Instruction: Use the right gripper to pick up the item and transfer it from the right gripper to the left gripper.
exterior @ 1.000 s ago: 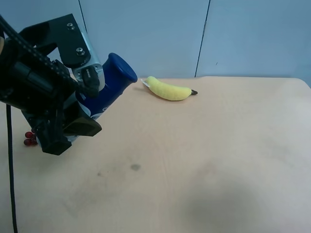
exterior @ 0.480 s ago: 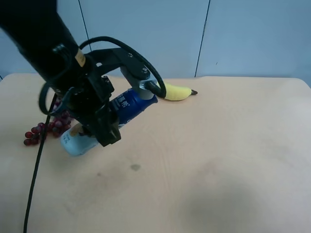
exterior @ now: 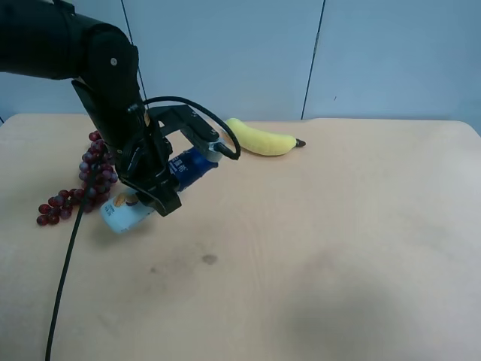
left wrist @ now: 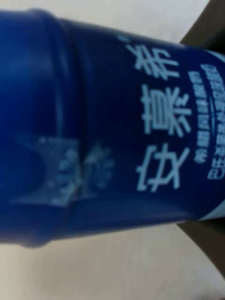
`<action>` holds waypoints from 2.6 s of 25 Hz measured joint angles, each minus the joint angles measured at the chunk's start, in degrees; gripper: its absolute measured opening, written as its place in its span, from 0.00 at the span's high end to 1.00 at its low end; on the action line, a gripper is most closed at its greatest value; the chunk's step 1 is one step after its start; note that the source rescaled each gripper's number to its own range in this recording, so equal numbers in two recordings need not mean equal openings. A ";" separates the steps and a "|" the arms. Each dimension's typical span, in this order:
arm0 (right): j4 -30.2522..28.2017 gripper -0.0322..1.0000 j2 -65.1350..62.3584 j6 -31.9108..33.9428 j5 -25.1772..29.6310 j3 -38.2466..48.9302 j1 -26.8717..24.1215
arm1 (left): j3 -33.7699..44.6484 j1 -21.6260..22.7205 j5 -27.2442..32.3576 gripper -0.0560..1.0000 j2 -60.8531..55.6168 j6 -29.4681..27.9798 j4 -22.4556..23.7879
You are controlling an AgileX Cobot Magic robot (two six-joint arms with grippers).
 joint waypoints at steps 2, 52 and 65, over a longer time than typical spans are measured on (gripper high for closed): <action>0.00 0.00 0.00 0.00 0.00 0.00 0.00 | -0.05 1.83 -0.97 0.95 1.42 0.01 0.12; 0.00 0.00 0.00 0.00 0.00 0.00 0.00 | -6.70 5.19 16.18 0.01 -31.78 -4.19 2.52; 0.00 0.00 0.00 0.00 0.00 0.00 0.00 | 21.90 5.19 16.39 0.00 -66.79 -12.80 2.39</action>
